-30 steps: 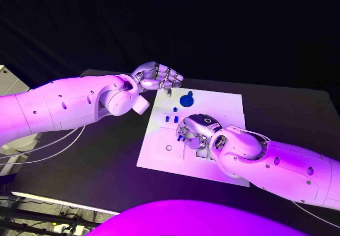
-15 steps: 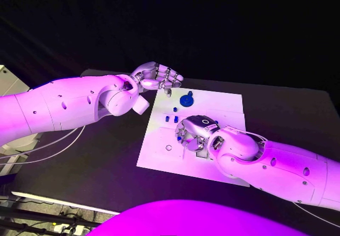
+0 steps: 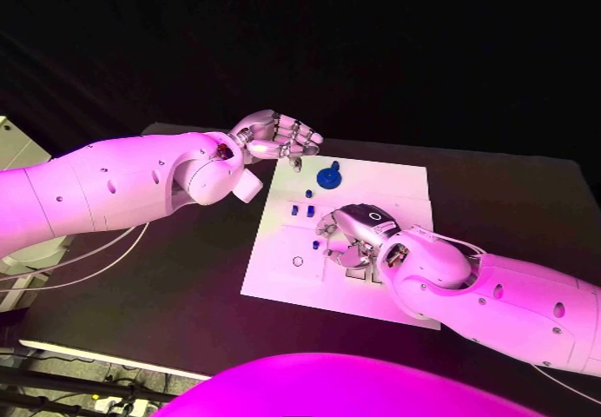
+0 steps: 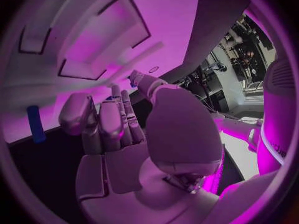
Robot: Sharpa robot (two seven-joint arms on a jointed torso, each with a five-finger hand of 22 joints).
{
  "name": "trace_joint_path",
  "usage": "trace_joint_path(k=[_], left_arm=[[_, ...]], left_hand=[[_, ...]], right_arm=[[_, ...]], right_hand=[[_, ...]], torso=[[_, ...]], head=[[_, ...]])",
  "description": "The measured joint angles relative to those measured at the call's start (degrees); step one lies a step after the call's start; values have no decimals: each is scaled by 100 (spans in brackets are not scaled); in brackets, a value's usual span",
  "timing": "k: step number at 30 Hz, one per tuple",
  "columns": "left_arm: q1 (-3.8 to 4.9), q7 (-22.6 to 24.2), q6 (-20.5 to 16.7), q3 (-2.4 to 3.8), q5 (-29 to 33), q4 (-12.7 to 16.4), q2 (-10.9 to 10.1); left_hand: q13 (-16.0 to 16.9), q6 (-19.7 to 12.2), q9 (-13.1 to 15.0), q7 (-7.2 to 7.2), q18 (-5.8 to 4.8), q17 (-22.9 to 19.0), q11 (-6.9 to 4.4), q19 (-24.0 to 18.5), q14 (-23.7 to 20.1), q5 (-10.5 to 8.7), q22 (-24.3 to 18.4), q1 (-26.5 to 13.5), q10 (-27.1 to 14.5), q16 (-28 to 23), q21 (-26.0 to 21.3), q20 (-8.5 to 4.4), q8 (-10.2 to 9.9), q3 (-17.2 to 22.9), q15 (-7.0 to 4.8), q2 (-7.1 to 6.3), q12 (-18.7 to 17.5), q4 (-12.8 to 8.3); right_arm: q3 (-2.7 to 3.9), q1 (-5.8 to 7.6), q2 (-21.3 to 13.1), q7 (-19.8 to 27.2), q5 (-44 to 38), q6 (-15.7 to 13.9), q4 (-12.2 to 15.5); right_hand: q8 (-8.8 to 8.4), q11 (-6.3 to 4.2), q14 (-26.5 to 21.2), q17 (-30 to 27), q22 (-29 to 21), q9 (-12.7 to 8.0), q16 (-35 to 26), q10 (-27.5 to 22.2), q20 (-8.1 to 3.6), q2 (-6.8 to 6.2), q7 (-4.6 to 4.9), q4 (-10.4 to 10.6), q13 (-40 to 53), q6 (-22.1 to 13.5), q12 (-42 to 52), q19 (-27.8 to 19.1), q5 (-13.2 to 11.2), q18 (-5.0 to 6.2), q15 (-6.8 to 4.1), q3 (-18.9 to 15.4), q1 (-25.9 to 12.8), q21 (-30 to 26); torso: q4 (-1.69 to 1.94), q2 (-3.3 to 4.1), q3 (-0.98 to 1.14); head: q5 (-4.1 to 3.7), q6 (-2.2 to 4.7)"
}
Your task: Assemble the parts on the task board
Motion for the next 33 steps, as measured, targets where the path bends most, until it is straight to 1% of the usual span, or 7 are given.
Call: trace_joint_path(k=[4, 7, 12, 15, 19, 28, 33], left_arm=[[0, -7, 13, 0, 0, -9, -11], [0, -12, 20, 0, 0, -18, -20], [0, -18, 31, 0, 0, -29, -25], [-1, -18, 40, -1, 0, -29, -29], [-1, -18, 54, -1, 0, -29, -32], [-1, -16, 81, -1, 0, -28, -29], [-2, -15, 91, -1, 0, -28, -28]], left_hand=[[0, 0, 0, 0, 0, 0, 8, 0, 0, 0, 0, 0, -8, 0, 0, 0, 0, 0, 0, 0, 0, 0], [0, 0, 0, 0, 0, 0, 8, 0, 0, 0, -5, 0, -8, 0, 0, 0, 0, 0, 0, 0, 0, 0], [0, 0, 0, 0, 0, 0, 8, 0, 0, 0, -5, 0, -8, 0, 0, 0, 0, 0, 0, 0, 0, 0], [-7, -24, -12, 24, 0, 0, -14, 0, 0, 0, -7, 0, -29, 0, 0, 0, 0, 0, 0, 0, 0, 0], [-7, -31, -12, 31, 0, 0, -14, 0, 0, 0, -9, 0, -29, 0, 0, 0, 0, -16, 0, 0, 0, -17], [-7, -31, -13, 31, 0, 0, 7, 0, 0, 0, -9, 0, -50, 0, 0, 0, 0, -16, 0, 0, 0, -16], [-12, -31, -18, 31, 0, 0, 7, 0, 0, 0, -9, 0, -49, 0, 0, 0, 0, -16, 0, 0, 0, -16]], right_arm=[[69, 12, -277, -5, 21, -104, 265], [146, 86, -540, -5, 77, -144, 481], [264, 336, -1024, -10, 345, -82, 671], [300, 464, -1248, -35, 506, 5, 656], [316, 560, -1413, -61, 679, 133, 519], [315, 594, -1348, -57, 796, 399, 220], [298, 580, -1215, -49, 766, 493, 73]], right_hand=[[0, -9, 0, 7, 25, 0, 0, -9, 0, 39, 0, 52, 21, 0, 146, 0, 0, 0, 0, -201, 38, 0], [0, -9, 27, 100, 154, 0, 95, -9, -34, 103, 33, 90, 40, 53, 280, 64, 0, -1, -27, -253, 109, 94], [-24, -99, 127, 573, 749, 10, 435, 214, -75, 103, 68, 171, 91, 160, 568, 389, 0, -2, -83, -205, 162, 655], [-60, -117, 126, 681, 866, -1, 510, 234, -94, 29, 67, 242, 92, 160, 586, 424, 0, -2, -82, -276, 87, 761], [-107, -108, 126, 660, 857, -6, 510, 85, -94, 9, 36, 280, 62, 128, 586, 424, 0, -3, -82, -521, 67, 760], [-230, -18, 140, 535, 747, -25, 510, -287, -60, 199, -17, 567, -8, 69, 586, 390, 0, -3, -68, -1507, 531, 606], [-244, -19, 146, 495, 735, -31, 510, -327, -40, 290, -67, 667, -8, 87, 645, 370, 0, -3, -62, -1636, 698, 579]], torso=[[-7, -4, 2], [-13, -12, 1], [-24, -29, -4], [-36, -37, -9], [-57, -48, -16], [-68, -53, -23], [-63, -52, -26]], head=[[-21, 0], [-43, 0], [-108, 0], [-155, 15], [-180, 49], [-203, 70], [-215, 70]])
